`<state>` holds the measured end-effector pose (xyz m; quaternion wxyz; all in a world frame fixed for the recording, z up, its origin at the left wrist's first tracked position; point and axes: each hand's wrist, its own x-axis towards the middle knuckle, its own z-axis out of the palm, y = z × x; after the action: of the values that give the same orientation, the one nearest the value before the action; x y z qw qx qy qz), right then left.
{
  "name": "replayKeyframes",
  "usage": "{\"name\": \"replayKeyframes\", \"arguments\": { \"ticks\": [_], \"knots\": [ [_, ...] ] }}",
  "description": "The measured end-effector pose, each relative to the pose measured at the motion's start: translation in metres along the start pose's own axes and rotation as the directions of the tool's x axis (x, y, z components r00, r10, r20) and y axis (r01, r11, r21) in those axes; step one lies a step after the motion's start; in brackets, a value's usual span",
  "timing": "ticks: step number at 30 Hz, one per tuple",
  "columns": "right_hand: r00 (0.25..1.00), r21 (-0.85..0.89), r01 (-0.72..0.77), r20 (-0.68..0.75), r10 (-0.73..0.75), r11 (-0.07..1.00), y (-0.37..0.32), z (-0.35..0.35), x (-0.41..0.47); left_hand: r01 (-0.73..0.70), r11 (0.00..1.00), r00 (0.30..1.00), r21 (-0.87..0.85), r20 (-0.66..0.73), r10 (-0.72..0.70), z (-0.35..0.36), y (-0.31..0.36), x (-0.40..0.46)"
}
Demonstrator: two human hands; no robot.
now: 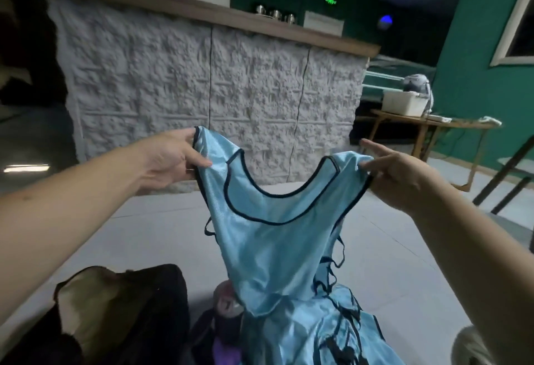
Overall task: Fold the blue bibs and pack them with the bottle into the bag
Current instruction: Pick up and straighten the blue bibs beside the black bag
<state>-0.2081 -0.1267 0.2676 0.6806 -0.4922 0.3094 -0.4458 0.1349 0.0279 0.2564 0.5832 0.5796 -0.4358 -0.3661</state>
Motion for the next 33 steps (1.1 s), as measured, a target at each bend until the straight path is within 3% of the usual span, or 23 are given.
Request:
{"name": "replayKeyframes", "arguments": {
  "ticks": [4,8,12,16,20,24,27,33],
  "knots": [
    [0.989,0.008,0.146,-0.019,-0.145,0.989,-0.027,0.013,0.008,-0.080,0.997,0.994,0.011,-0.078,0.081,-0.003,0.018,0.008],
    [0.956,0.121,0.270,0.081,-0.281,0.955,-0.060,0.029,0.006,-0.244,0.970,0.950,0.011,-0.199,0.241,-0.007,0.054,0.014],
    [0.938,0.083,0.336,0.054,-0.341,0.938,-0.084,0.049,0.007,-0.409,0.904,0.858,0.124,-0.285,0.427,-0.017,0.086,0.013],
    [0.924,0.015,0.381,0.017,-0.381,0.924,-0.085,0.053,0.005,-0.449,0.843,0.732,0.297,-0.419,0.537,-0.030,0.087,0.006],
    [0.920,-0.003,0.390,0.033,-0.390,0.921,-0.077,0.056,-0.005,-0.496,0.822,0.689,0.278,-0.450,0.568,-0.033,0.071,-0.003],
    [0.888,-0.316,0.439,0.009,-0.460,0.841,-0.079,0.061,-0.018,-0.560,0.818,0.696,0.129,-0.462,0.550,-0.023,0.074,-0.012],
    [0.844,-0.436,0.477,-0.014,-0.536,0.763,-0.090,0.056,-0.034,-0.601,0.798,0.704,-0.046,-0.504,0.501,-0.024,0.082,-0.019],
    [0.738,-0.473,0.559,-0.089,-0.669,0.681,-0.106,0.031,-0.045,-0.651,0.745,0.666,-0.145,-0.581,0.469,-0.036,0.096,-0.033]
  ]
}}
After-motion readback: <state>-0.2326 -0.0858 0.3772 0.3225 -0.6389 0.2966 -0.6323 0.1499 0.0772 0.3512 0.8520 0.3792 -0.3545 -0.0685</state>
